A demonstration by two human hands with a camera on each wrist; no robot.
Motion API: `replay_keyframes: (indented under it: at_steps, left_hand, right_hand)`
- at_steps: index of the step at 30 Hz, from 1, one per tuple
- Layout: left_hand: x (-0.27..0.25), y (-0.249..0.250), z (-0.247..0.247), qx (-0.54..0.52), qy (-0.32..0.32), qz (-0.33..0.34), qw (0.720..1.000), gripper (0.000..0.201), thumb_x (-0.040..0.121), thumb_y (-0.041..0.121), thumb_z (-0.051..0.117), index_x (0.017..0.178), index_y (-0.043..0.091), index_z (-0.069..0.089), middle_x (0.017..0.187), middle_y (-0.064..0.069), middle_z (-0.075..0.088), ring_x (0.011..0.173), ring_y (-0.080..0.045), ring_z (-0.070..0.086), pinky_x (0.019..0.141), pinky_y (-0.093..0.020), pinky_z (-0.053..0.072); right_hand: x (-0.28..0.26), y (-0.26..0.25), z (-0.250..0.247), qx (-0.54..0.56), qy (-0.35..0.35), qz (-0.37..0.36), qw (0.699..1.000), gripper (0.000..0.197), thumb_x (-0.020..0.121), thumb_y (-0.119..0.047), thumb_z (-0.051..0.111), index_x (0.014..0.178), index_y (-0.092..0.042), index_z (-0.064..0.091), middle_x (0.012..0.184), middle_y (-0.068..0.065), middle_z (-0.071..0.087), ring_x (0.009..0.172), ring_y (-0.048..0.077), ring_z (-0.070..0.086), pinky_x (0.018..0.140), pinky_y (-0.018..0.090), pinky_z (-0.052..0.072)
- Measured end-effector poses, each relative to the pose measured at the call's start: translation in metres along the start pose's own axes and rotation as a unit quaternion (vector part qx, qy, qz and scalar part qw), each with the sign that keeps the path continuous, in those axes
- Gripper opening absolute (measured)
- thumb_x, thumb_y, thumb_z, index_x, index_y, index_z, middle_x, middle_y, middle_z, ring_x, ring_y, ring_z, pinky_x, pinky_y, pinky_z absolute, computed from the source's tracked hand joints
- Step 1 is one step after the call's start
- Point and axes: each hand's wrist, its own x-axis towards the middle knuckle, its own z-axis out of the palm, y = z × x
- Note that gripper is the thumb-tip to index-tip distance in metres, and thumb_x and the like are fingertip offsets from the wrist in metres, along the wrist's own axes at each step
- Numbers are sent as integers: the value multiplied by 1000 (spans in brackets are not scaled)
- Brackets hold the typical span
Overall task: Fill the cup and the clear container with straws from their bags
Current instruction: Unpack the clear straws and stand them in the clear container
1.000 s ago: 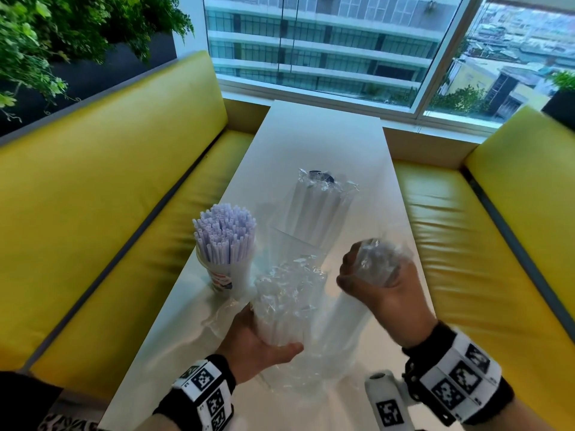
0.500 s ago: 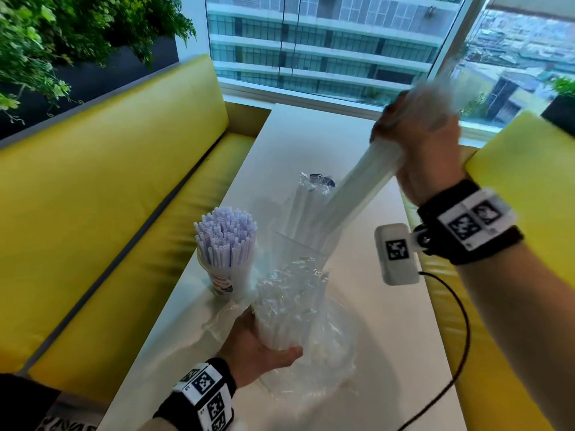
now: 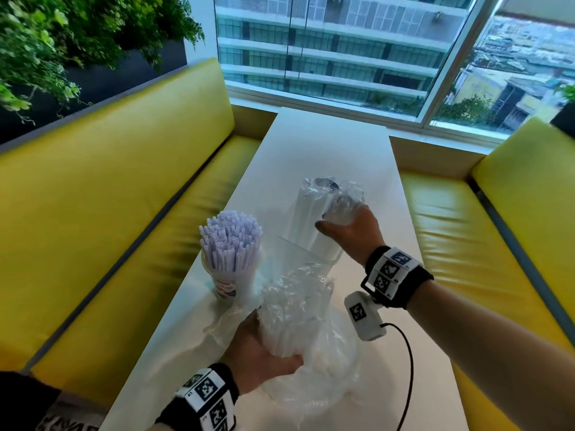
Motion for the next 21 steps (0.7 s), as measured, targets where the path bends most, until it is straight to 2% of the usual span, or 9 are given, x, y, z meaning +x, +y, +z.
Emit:
replay_keyframes:
  at_steps: [2, 5, 7, 9, 11, 13, 16, 18, 21]
  left_hand:
    - [0, -1, 0, 0, 3, -2, 1000, 76, 48, 25, 94, 117, 19, 62, 110, 4, 73, 104, -14, 69, 91, -39, 58]
    - [1, -2, 0, -1, 3, -4, 1000, 74, 49, 24, 94, 116, 18, 63, 109, 3, 74, 103, -16, 70, 90, -42, 58]
    - [1, -1, 0, 0, 1, 2, 1000, 75, 49, 24, 94, 116, 19, 62, 109, 4, 73, 102, -15, 70, 90, -40, 58]
    - [0, 0, 0, -3, -3, 3, 1000, 73, 49, 22, 93, 116, 21, 62, 108, 6, 73, 102, -12, 70, 89, -35, 59]
    - [-1, 2, 0, -1, -1, 7, 1000, 72, 50, 22, 93, 115, 24, 62, 108, 8, 73, 101, -11, 70, 88, -33, 59]
    - [-1, 2, 0, 0, 0, 9, 1000, 74, 50, 23, 93, 116, 24, 61, 109, 7, 73, 102, -11, 69, 90, -35, 58]
    - [0, 0, 0, -7, -4, 7, 1000, 71, 51, 20, 92, 116, 19, 62, 109, 4, 73, 102, -14, 70, 91, -40, 58]
    - [0, 1, 0, 0, -5, 13, 1000, 71, 51, 24, 92, 116, 17, 63, 110, 4, 73, 103, -14, 70, 91, -40, 58]
    - [-1, 1, -1, 2, -6, 15, 1000, 72, 51, 26, 93, 117, 17, 64, 111, 5, 73, 105, -14, 69, 91, -39, 58]
  right_hand:
    - [-1, 2, 0, -7, 5, -3, 1000, 85, 46, -69, 82, 116, -28, 59, 114, -2, 66, 105, 21, 64, 94, 46, 53]
    - [-4, -10, -7, 72, 62, -96, 991, 98, 49, -46, 92, 130, -30, 40, 131, -7, 49, 116, 12, 51, 102, 42, 45]
    - [-3, -21, -15, 33, 96, -154, 983, 109, 54, -36, 95, 141, -30, 30, 145, -7, 36, 126, 12, 44, 105, 41, 38]
    - [3, -26, -22, -75, 86, -204, 972, 107, 63, -38, 90, 148, -30, 26, 155, -6, 28, 142, 16, 32, 110, 41, 28]
    - [9, -23, -23, -204, 22, -248, 947, 89, 80, -45, 75, 152, -26, 26, 159, -3, 29, 149, 16, 22, 116, 43, 22]
    - [8, -12, -17, -290, -48, -277, 915, 71, 93, -52, 50, 153, -21, 29, 158, 0, 34, 150, 17, 21, 117, 49, 24]
    - [4, 4, -10, -326, -100, -278, 898, 71, 96, -57, 23, 154, -16, 29, 159, 1, 34, 150, 18, 20, 117, 49, 26]
    - [5, 2, -12, -347, -129, -262, 891, 77, 94, -62, 11, 156, -19, 21, 162, -2, 24, 152, 14, 11, 121, 45, 18]
    - [1, -11, -20, -331, -144, -259, 896, 76, 94, -66, 10, 158, -24, 14, 165, -7, 10, 152, 10, -1, 123, 43, 8]
